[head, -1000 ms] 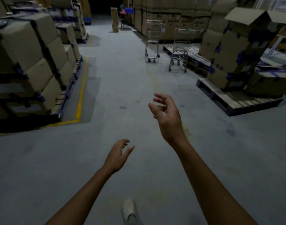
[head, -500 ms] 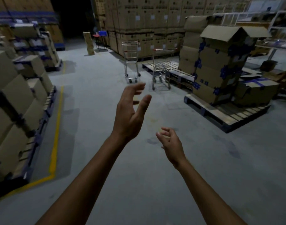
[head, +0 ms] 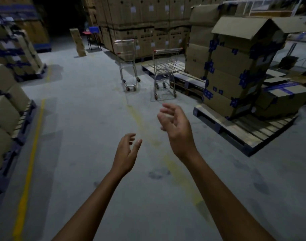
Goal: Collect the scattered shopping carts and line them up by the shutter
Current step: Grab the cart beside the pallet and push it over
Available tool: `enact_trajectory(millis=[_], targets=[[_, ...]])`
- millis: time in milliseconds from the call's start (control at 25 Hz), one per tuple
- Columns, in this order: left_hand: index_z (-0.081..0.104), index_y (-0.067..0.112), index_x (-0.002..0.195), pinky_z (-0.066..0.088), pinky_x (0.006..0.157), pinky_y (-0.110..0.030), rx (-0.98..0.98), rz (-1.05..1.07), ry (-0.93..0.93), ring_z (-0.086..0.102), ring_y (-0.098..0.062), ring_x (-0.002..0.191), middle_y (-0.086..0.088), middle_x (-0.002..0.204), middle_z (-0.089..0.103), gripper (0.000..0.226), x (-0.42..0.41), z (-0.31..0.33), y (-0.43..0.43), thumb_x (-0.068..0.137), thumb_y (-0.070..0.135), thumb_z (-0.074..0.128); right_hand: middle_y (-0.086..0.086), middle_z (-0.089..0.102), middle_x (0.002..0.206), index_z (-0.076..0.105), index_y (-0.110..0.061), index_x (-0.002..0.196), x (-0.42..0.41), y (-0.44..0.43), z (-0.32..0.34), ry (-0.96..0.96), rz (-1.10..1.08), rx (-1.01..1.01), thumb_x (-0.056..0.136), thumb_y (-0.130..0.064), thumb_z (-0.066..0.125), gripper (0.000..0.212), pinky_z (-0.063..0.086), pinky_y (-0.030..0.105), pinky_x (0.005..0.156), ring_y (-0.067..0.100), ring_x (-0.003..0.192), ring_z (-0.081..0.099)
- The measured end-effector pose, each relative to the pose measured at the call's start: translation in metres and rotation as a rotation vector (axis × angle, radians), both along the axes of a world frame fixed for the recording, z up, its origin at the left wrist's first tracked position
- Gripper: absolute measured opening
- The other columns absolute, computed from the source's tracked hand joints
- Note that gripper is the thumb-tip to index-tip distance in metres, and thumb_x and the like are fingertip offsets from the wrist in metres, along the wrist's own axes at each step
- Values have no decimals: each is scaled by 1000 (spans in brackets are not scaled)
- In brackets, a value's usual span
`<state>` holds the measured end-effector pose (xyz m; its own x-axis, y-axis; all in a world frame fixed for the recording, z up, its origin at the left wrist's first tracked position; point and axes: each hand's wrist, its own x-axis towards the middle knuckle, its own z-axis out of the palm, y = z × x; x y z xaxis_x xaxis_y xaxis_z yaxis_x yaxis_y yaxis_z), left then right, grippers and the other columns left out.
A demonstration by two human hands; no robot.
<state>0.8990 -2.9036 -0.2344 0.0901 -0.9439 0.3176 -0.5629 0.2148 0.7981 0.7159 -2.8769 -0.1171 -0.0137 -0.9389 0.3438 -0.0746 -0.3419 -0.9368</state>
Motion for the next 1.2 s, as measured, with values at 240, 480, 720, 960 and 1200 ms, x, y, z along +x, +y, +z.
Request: enact_trajectory(millis=[240, 480, 720, 960, 1200], targets=[[49, 24, 129, 49, 91, -37, 214, -61, -37, 54, -11, 110, 0, 125, 54, 52, 5, -81, -144, 92, 60, 45, -7, 58, 124, 49, -35, 123, 14, -146, 26, 18, 88, -146, 84, -52, 55, 44, 57, 34, 83, 5, 108, 60], [51, 27, 125, 52, 86, -34, 19, -100, 114, 56, -8, 108, 5, 119, 56, 50, 30, -51, -376, 88, 61, 45, -9, 60, 116, 54, -28, 123, 60, -385, -51, 94, -52, -21, 81, -57, 57, 51, 57, 34, 82, 2, 100, 62], [49, 24, 126, 46, 83, -13, -309, -215, 200, 54, -4, 111, -1, 121, 56, 39, 51, 107, -565, 94, 45, 45, -4, 59, 114, 53, -25, 123, 82, -612, -114, 173, -151, 328, 89, -45, 62, 40, 54, 49, 90, 11, 100, 60], [49, 20, 126, 46, 84, -12, -403, -274, 220, 54, -6, 112, -2, 124, 56, 36, 61, 125, -736, 96, 38, 45, 0, 59, 115, 54, -25, 121, 88, -784, -162, 174, -175, 440, 90, -38, 64, 35, 55, 47, 90, 17, 101, 61], [52, 21, 120, 42, 76, -7, -76, -160, 245, 54, 9, 98, 15, 107, 57, 29, 34, 27, -978, 97, 38, 52, -4, 61, 115, 55, -28, 118, 80, -1000, -169, 80, -164, 348, 89, -38, 65, 32, 55, 46, 89, 8, 98, 61]])
